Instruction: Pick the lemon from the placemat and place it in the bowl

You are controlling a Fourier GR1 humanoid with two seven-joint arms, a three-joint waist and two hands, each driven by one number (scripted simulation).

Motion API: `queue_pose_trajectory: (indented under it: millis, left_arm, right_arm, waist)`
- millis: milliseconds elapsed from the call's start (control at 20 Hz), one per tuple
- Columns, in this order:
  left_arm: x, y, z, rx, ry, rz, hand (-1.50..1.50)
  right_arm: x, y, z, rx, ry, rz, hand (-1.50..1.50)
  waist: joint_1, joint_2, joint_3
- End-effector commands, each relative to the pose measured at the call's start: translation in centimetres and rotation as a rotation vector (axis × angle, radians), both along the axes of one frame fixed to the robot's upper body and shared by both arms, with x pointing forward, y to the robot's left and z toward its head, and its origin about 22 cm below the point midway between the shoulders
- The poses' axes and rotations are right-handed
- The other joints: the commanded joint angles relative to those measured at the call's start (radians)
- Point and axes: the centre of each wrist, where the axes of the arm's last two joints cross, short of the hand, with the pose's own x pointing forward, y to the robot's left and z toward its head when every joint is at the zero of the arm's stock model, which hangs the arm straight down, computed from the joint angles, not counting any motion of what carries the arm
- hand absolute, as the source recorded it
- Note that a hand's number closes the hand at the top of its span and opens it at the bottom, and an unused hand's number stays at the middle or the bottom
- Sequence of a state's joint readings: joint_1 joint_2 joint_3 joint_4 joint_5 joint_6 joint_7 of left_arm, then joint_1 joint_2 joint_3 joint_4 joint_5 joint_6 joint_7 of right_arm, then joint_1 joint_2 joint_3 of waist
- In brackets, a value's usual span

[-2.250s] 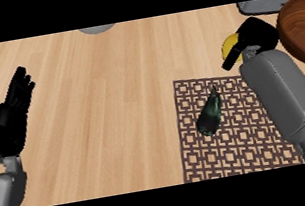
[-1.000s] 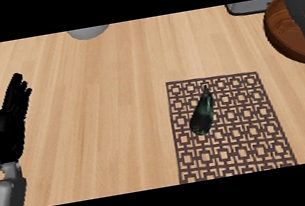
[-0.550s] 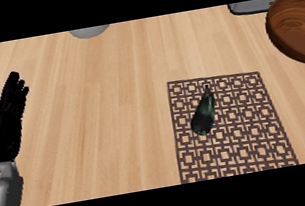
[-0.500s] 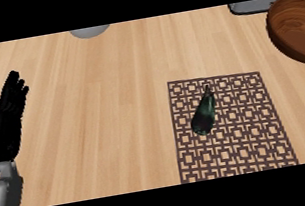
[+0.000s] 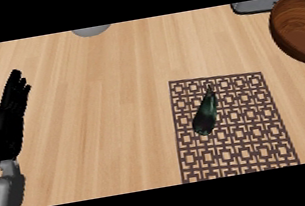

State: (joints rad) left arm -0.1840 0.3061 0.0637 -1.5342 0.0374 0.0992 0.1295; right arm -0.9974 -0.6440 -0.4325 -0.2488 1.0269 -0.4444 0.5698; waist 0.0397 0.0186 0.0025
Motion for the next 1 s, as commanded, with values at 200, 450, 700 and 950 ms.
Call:
queue_pose_trajectory:
  millis: [200,450,700,950]
  left_arm:
    - [-0.9,0.0,-1.0,0.013,0.007,0.008,0.00]
    - [-0.2,0.7,0.3,-0.008,0.010,0.039,0.00]
    - [-0.7,1.3,0.0,-0.002,0.022,0.052,0.00]
    - [-2.5,1.8,-1.4,0.024,0.030,0.050,0.00]
  right_arm:
    - [-2.6,-2.9,-2.8,0.136,-0.069,0.103,-1.50]
    - [-2.1,-3.3,0.2,0.195,-0.525,0.052,-1.50]
    - [-3.9,-5.4,0.8,0.242,-0.842,0.002,-1.50]
    - [-8.1,-8.2,-2.1,0.307,-0.827,0.014,-1.50]
  waist:
    - [-0.004,-0.003,0.001]
    - [-0.032,-0.013,0.004]
    - [-0.046,-0.017,0.002]
    - [-0.057,-0.027,-0.003]
